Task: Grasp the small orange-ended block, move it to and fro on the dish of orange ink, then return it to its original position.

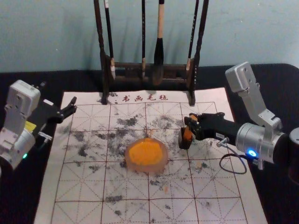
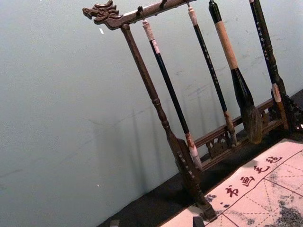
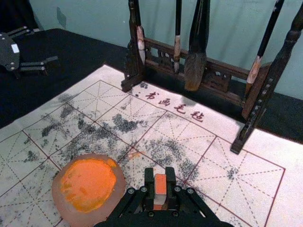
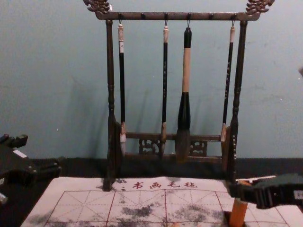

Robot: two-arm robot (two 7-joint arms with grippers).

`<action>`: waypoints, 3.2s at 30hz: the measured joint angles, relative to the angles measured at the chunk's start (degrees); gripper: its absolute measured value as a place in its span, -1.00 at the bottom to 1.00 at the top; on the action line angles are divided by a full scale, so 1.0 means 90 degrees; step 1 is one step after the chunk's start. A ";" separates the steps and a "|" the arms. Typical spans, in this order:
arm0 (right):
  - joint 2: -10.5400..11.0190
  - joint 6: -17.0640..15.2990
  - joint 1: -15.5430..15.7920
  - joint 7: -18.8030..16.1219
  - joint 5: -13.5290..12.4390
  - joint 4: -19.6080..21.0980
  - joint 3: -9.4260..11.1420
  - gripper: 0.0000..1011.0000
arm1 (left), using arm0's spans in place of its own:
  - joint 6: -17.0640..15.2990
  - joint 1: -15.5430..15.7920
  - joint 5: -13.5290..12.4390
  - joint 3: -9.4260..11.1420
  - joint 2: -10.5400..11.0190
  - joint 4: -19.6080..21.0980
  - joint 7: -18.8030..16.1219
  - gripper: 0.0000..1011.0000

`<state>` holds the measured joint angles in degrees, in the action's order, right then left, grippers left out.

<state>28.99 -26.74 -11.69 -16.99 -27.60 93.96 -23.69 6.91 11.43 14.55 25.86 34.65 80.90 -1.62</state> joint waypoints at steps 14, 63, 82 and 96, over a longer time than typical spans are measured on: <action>-0.0142 -0.0001 -0.0011 -0.0010 0.0155 -0.0160 -0.0043 -0.75 | 0.0000 0.0000 0.0000 0.0000 0.0000 0.0000 0.0000 0.98; -0.0246 0.0081 0.0028 -0.0039 0.0416 -0.0279 -0.0074 0.13 | 0.0000 0.0000 0.0000 0.0000 0.0000 0.0000 0.0000 0.98; -0.0246 0.0081 0.0027 -0.0038 0.0412 -0.0280 -0.0074 0.98 | 0.0000 0.0000 0.0000 0.0000 0.0000 0.0000 0.0000 0.98; -0.0854 0.3417 0.0644 0.1251 0.1546 -0.0675 0.0707 0.98 | 0.0000 0.0000 0.0000 0.0000 0.0000 0.0000 0.0000 0.98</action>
<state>21.30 4.02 -5.89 -5.73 -13.69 87.88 -17.32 6.91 11.43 14.55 25.86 34.64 80.90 -1.62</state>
